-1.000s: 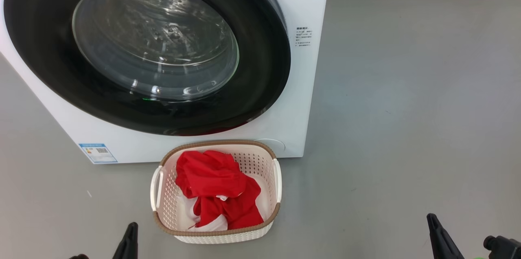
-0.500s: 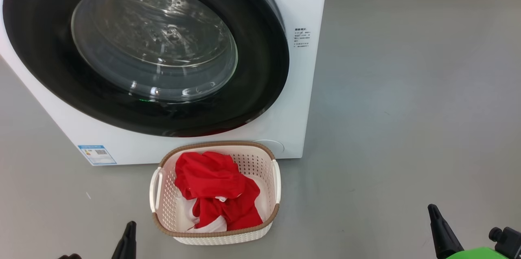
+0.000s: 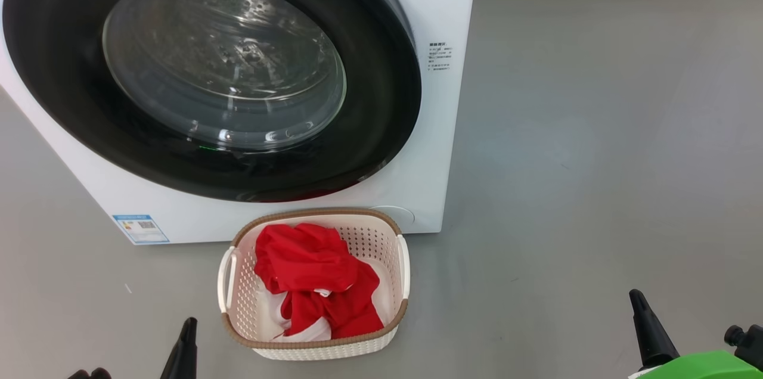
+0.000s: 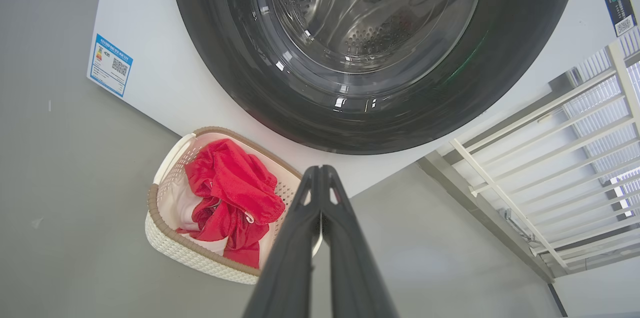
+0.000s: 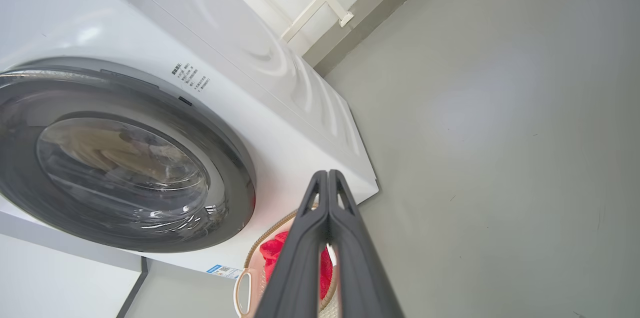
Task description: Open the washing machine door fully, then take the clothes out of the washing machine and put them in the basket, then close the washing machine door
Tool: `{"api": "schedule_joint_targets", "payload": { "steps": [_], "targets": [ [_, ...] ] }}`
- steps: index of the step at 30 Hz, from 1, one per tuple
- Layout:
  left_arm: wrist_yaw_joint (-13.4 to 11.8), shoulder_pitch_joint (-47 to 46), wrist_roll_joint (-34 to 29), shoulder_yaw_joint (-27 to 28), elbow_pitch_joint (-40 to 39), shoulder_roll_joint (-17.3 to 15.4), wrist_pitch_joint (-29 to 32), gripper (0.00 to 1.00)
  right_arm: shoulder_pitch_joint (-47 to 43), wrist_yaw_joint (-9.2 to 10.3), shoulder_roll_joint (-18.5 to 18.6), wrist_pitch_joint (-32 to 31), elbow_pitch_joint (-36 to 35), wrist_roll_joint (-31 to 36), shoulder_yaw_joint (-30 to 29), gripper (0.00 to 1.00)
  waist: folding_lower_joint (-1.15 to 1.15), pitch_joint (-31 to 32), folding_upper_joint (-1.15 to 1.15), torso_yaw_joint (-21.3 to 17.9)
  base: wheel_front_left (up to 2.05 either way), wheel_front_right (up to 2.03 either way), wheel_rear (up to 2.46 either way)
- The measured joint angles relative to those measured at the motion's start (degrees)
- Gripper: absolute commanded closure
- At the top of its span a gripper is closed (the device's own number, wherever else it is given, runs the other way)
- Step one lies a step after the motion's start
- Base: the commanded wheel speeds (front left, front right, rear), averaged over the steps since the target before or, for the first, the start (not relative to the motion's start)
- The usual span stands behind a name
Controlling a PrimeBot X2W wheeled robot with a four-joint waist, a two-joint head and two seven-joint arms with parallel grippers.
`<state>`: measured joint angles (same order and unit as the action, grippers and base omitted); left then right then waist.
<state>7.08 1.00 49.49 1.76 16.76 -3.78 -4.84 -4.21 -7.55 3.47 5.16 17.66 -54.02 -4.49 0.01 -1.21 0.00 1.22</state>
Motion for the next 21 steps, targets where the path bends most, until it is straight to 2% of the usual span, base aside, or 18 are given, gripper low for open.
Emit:
{"api": "schedule_joint_targets", "payload": {
  "steps": [21],
  "targets": [
    [0.0,-1.4,12.8,0.8,-0.3,0.6,3.3,1.00,2.5,0.01,-0.3,-3.3,-0.5,-11.3,-0.7,1.00,0.00,0.3,0.00,-0.4,0.00,0.00,0.00]
  ]
}}
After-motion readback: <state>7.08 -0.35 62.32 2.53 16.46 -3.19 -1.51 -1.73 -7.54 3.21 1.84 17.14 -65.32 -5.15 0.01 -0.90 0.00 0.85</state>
